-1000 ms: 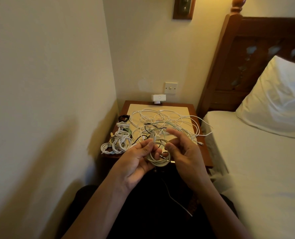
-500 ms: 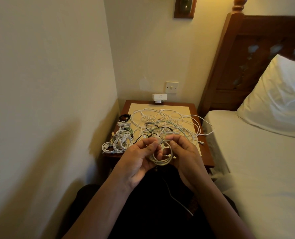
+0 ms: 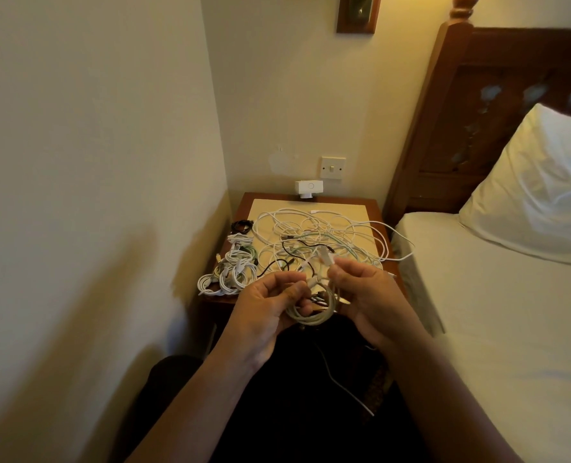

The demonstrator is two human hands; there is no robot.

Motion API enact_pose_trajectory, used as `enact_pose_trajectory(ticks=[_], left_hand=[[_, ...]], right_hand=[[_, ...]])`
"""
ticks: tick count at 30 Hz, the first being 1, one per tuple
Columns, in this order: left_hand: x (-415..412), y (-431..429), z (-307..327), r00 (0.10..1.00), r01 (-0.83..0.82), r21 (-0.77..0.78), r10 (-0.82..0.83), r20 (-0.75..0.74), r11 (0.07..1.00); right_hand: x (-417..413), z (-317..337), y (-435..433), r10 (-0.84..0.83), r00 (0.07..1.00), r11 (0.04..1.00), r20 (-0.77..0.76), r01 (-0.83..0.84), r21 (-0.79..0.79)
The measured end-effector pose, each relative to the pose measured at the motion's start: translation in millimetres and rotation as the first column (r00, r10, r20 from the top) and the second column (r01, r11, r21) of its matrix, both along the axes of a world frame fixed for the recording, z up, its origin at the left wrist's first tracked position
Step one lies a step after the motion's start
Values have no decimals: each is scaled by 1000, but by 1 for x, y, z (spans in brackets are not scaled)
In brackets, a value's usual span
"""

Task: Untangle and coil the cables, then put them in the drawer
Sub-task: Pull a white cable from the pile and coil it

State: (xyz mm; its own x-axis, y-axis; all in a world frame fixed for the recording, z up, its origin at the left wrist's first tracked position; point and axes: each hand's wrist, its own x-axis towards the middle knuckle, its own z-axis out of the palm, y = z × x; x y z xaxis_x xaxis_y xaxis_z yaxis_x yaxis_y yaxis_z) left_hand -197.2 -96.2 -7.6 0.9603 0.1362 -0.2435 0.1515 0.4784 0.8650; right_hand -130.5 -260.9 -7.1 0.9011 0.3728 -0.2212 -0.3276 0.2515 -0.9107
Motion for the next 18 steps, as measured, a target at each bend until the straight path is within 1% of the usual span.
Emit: enact_pose_trajectory(ticks=[1,2,3,4,5,6,7,9,10,11,15,18], left_hand=[[2,0,-2,999,-38,-15,37,-19,999],[4,1,-3,996,-79,-24,78,-41,997],[7,3,-4,992,-114,-24,112,-56,993],[9,4,-4,989,-139,-20,137,-62,990],[10,5,-4,986,-155,-15,154,-63,988],[11,5,-2,985,-162,-13,161,-65,987],[11,5,-1,985,-161,-16,160,-68,987],[10,5,2,987,-143,-23,141,-73,989],[10,6,4,989,-133,-32,130,-74,991],[8,6,4,989,-124,-44,120,-80,991],[5,4,1,994,-57,-108,46,-99,993],[4,5,5,996,11,-196,-29,-86,981]], right_hand=[[-3,1,1,-80,996,996,31,79,44],[-7,1,2,-135,985,990,112,129,51],[-11,3,2,-146,951,988,273,156,-16],[-14,2,2,-78,871,972,484,175,-158],[-17,2,2,61,761,927,646,197,-318],[-19,1,1,206,660,864,723,224,-451],[-21,1,2,314,601,808,735,237,-540],[-21,-2,1,424,527,728,737,286,-623],[-20,-3,1,435,509,708,743,317,-632],[-21,-3,1,416,510,704,753,344,-622],[-21,1,1,272,608,689,746,419,-592],[-20,3,4,199,628,672,752,471,-571]])
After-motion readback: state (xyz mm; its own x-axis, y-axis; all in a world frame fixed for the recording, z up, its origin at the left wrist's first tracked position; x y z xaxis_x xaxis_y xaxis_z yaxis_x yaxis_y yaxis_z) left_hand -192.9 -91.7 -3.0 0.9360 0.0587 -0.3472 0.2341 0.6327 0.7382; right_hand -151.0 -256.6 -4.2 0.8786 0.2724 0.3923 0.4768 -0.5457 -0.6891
